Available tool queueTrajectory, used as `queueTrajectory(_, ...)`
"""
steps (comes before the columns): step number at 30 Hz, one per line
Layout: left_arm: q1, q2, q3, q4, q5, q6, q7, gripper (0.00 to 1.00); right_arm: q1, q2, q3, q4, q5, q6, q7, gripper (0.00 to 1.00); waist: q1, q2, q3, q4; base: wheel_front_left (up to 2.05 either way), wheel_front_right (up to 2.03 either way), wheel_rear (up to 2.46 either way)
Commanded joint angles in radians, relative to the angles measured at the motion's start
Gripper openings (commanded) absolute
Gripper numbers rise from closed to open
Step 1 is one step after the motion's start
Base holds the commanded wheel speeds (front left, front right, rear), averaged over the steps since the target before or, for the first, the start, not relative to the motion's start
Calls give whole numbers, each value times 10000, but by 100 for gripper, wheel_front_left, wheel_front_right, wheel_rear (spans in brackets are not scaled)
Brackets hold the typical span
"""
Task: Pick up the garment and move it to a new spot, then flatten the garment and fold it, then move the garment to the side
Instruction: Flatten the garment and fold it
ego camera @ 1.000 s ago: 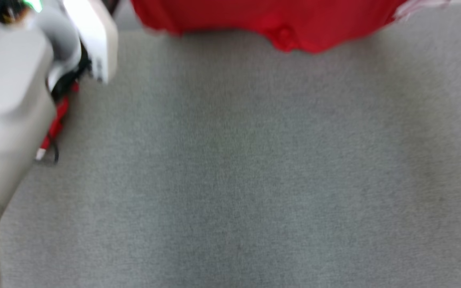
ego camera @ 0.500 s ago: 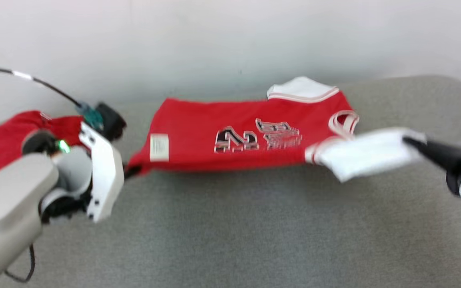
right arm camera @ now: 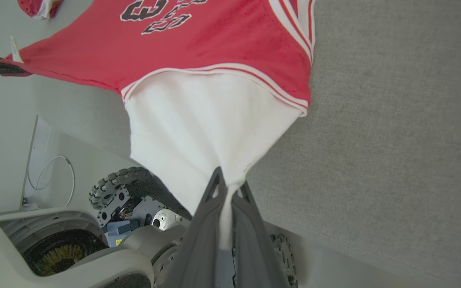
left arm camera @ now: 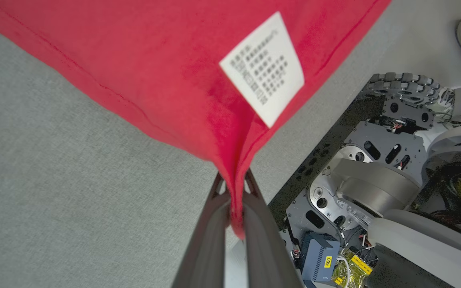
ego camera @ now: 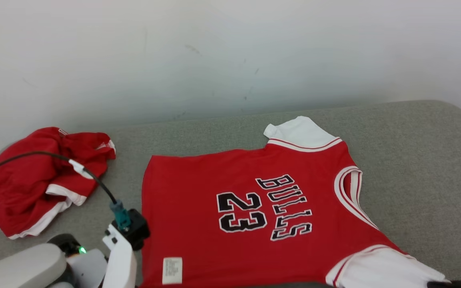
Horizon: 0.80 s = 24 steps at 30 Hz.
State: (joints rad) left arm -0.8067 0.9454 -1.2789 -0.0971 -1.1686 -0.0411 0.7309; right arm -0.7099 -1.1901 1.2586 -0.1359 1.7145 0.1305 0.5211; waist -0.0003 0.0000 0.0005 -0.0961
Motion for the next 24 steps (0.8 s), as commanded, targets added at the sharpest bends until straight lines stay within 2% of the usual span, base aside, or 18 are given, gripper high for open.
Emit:
queueTrajectory(1, 195, 137, -3, -127, -197, 48, 72, 0, 183, -153, 21, -142, 127, 2, 80, 0, 3, 0, 9, -1, 0, 0, 0)
queueTrajectory(7, 449, 552, 32, -1103, -551, 295, 628, 0, 321, -1176, 136, -1387, 596, 2, 638, 0, 3, 0, 212, -16, 0, 0, 0)
queueTrajectory(11, 189, 499, 68, -1052, -843, 245, 1056, 0, -20, -1287, 165, -1505, 670, 2, 851, 0, 3, 0, 490, 16, 0, 0, 0)
queueTrajectory(17, -424, -84, 212, -110, -1618, 113, 2153, 0, -935, -632, 169, -707, 811, 2, 1396, 0, 3, 0, 992, 86, 0, 0, 0)
queueTrajectory(20, -718, -490, 285, 544, -2074, -92, 2557, 0, -1490, 69, 182, 97, 1073, 2, 1699, 0, 3, 0, 1234, 41, 0, 0, 0)
queueTrajectory(24, -1177, -868, 282, 1372, -2172, -290, 3157, 0, -2139, 1084, 208, 1499, 1261, 2, 2218, 0, 3, 0, 1483, -4, 0, 0, 0)
